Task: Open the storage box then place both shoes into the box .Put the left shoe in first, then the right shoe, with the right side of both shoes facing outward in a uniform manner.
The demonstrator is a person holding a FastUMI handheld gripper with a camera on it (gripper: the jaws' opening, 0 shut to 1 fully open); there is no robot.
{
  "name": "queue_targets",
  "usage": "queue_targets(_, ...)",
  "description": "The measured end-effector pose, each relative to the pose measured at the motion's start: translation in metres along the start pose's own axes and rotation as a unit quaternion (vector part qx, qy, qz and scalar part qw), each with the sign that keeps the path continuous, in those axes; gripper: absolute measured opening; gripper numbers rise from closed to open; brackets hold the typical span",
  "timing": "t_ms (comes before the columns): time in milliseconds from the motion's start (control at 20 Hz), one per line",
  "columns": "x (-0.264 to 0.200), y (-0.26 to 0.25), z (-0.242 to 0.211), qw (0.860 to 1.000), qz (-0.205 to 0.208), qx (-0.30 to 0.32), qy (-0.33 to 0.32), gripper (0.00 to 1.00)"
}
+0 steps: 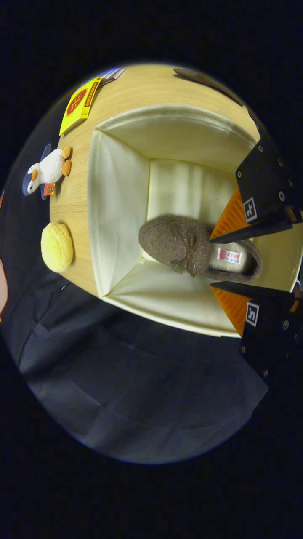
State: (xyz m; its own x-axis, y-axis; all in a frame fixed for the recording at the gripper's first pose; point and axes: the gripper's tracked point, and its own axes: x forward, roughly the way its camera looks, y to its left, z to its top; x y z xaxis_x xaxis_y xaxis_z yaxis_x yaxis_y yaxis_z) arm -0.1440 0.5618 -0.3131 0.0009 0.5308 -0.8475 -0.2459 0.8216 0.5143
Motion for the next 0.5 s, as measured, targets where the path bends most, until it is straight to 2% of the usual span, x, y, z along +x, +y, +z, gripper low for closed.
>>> queue_targets(50,-0.011,-0.002,0.006,1.0,0.005,-0.001,-0.014,0.62)
queue_targets(250,-0.062,-0.023,0.019,0.997,0.011,-0.003,-0.073,0.77)
queue_targets(500,-0.128,-0.11,0.02,0.984,-0.047,-0.018,-0.169,0.89)
